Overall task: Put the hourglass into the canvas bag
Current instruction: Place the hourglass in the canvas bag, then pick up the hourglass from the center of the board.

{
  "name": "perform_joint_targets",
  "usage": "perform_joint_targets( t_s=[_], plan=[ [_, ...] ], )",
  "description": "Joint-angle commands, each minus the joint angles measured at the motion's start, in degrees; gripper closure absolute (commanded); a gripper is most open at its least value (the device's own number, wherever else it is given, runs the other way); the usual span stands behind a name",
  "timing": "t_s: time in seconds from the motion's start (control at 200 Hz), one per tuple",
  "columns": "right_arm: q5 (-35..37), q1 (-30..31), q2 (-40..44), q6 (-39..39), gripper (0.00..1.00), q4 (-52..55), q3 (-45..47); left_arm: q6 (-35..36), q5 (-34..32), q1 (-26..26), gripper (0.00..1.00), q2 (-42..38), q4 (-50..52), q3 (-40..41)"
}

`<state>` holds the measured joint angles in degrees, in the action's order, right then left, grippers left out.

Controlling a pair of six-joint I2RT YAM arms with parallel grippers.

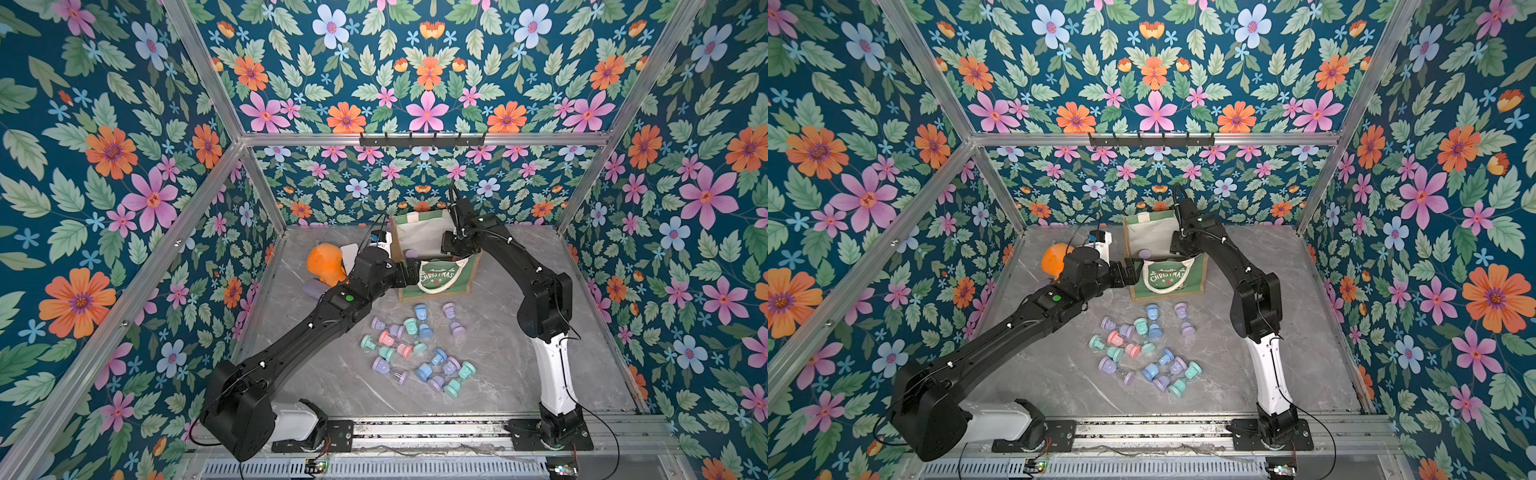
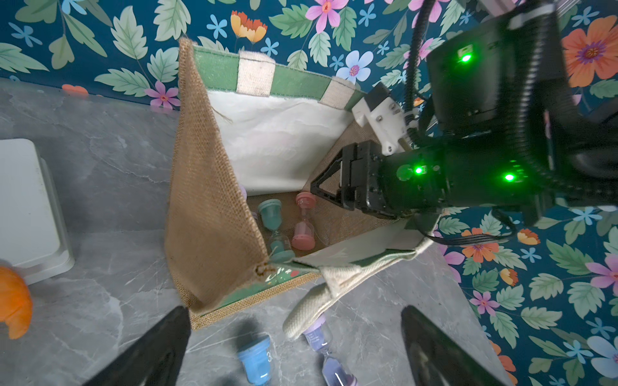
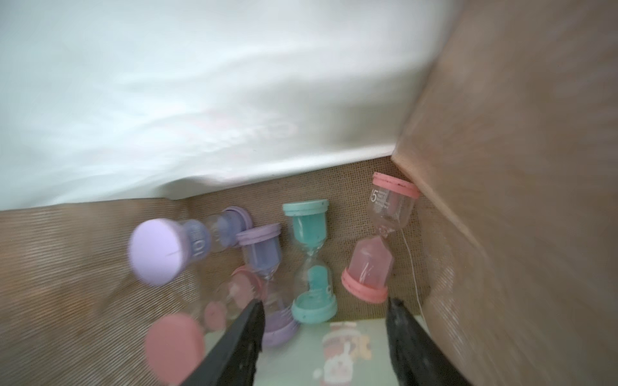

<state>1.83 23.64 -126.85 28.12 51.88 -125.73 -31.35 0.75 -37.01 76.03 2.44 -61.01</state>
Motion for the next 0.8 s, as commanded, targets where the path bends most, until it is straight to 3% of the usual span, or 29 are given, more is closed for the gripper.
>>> perform_joint_targets(
  t_s=[0.0, 0.41, 0.795],
  plan=[
    [-0.6, 0.4, 3.1, -0.3, 0.38, 1.6, 0.4, 0.0, -0.3, 0.0, 0.00, -0.9, 0.6, -0.1],
    [-1.6, 3.3, 18.5, -0.9, 0.25, 4.1, 6.3, 0.2, 0.5, -0.8, 0.00, -5.8, 3.7, 2.3],
    [7.0, 12.9, 39.2, 3.4, 0.24, 1.1, 33.3, -1.8, -2.2, -6.7, 0.00, -11.4, 5.3, 8.1]
  ],
)
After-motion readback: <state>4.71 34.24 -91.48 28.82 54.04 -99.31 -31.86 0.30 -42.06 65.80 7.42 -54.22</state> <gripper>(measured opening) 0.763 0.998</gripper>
